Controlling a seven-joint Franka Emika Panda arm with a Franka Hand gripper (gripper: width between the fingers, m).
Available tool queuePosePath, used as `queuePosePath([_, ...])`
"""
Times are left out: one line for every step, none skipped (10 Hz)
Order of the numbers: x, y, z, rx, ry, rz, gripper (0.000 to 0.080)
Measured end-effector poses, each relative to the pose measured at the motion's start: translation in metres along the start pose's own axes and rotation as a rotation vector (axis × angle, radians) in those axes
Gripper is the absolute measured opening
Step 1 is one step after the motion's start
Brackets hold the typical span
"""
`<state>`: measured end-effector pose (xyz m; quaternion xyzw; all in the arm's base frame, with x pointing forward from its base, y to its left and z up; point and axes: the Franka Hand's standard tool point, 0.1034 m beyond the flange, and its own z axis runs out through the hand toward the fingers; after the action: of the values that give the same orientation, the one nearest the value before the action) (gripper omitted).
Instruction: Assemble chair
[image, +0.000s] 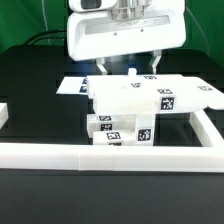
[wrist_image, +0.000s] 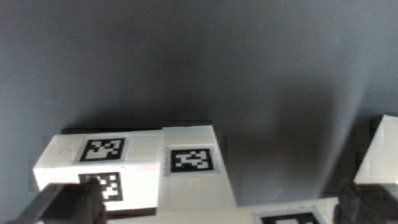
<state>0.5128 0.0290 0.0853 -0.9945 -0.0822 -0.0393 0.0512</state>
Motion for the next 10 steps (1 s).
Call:
queuePosePath([-0.004, -0.018, 0.001, 0.001, -0.008, 0.055, 0.0649])
queuePosePath([-0.005, -0.042, 0.005, 0.001, -0.018, 0.1, 0.0649])
queuePosePath([-0.004, -0.061, 0.009, 0.001, -0.023, 0.131, 0.0649])
queuePosePath([-0.004, -0.07, 0.012, 0.001, -0.026, 0.119, 0.0649])
queuePosePath([-0.004, -0.064, 0.011, -0.001, -0.025, 0.12, 0.0649])
queuePosePath([-0.004, -0.063, 0.012, -0.001, -0.026, 0.124, 0.0649])
queuePosePath([-0.005, -0.064, 0.012, -0.001, -0.026, 0.123, 0.0649])
queuePosePath([-0.006, -0.068, 0.012, -0.008, -0.03, 0.176, 0.0649])
queuePosePath([-0.012, -0.087, 0.014, -0.032, -0.04, 0.222, 0.0649])
queuePosePath([-0.015, -0.108, 0.021, -0.04, -0.039, 0.223, 0.0649])
